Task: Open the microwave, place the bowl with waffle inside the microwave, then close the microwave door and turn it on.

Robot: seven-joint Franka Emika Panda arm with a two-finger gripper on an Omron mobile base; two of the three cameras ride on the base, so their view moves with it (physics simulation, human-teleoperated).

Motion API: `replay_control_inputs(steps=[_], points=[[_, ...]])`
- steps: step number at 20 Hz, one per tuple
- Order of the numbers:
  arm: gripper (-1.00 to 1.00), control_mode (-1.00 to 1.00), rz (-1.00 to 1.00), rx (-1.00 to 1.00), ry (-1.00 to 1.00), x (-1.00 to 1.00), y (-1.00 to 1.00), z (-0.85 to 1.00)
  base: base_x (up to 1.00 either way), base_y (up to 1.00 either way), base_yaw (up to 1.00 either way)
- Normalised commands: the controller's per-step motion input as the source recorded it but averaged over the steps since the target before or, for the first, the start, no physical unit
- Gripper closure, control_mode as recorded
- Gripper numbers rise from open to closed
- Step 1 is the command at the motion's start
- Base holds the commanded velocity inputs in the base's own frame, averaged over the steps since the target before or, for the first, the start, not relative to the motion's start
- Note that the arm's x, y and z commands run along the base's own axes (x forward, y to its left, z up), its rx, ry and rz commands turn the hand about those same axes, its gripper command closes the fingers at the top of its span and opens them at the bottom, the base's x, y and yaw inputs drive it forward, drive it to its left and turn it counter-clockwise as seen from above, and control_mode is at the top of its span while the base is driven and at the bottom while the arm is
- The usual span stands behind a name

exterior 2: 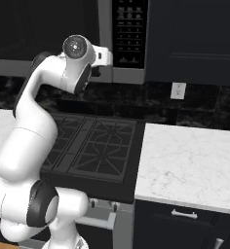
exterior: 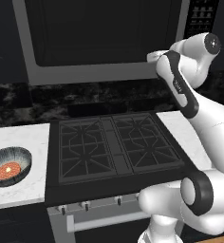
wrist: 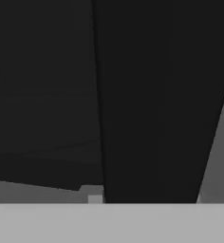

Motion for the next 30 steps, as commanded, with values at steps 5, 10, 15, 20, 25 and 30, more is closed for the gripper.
replay_control_inputs(steps=[5, 10, 15, 20, 25, 30], points=[[1.00, -1.00, 0.07, -0.20, 0.25, -0.70, 1.00, 0.30, 0.00, 0.00, 0.00], [1.00, -1.00, 0.01, -0.17, 0.03, -1.00, 1.00, 0.02, 0.00, 0.00, 0.00], [1.00, -1.00, 0.00, -0.18, 0.00, -1.00, 1.00, -0.01, 0.00, 0.00, 0.00], [1.00, -1.00, 0.00, -0.15, -0.03, -0.84, 1.00, -0.13, 0.00, 0.00, 0.00], [1.00, -1.00, 0.00, -0.10, -0.02, -0.65, 1.00, -0.13, 0.00, 0.00, 0.00], [1.00, -1.00, 0.01, -0.02, -0.04, -0.58, 0.95, -0.06, 0.00, 0.00, 0.00]])
